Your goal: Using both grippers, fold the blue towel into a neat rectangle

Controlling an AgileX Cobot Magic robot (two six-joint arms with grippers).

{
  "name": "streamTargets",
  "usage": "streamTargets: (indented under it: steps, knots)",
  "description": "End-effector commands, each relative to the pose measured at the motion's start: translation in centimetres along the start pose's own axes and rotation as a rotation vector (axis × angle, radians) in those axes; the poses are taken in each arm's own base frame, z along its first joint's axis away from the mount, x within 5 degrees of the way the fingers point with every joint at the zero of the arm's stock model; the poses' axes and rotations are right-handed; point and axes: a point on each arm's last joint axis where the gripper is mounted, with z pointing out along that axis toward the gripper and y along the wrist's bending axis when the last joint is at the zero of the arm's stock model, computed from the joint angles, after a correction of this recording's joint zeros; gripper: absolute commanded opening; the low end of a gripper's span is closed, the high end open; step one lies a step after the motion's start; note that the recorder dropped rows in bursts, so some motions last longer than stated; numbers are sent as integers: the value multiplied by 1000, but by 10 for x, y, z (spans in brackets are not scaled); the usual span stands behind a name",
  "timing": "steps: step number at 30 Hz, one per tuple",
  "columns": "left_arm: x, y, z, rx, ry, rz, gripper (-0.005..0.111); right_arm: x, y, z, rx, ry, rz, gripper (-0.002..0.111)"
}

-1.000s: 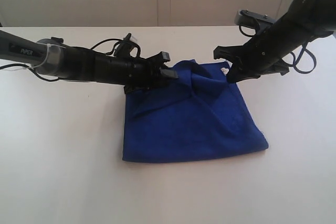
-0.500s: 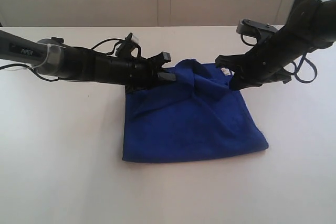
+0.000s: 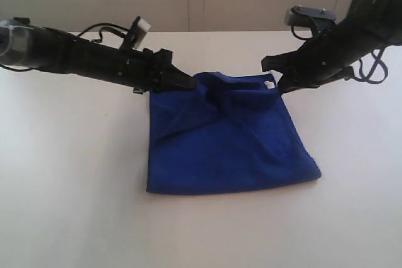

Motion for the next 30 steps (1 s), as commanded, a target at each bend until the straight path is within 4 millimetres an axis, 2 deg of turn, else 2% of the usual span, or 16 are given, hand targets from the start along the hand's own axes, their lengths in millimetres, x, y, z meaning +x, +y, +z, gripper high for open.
streamTargets:
  steps: [1,7,10,14,17,24,30]
  knots:
    - [-2,-30,-28,126,101,104,0,-4,8,-35,10,-39,-81,0]
    - [5,-67,-45,216,242,219,0,-3,24,-85,-7,-77,-151,0]
    - [4,-84,-54,212,260,269,0,2,32,-112,-16,-118,-170,0]
    - [3,-111,-67,184,268,332,0,20,38,-139,-14,-162,-189,0]
    - [9,-133,-77,184,260,371,0,35,42,-156,-14,-193,-203,0]
    - [45,-177,-90,27,286,455,0,64,52,-197,-10,-294,-272,0]
    - [77,-214,-97,23,286,529,0,92,60,-226,-21,-340,-302,0]
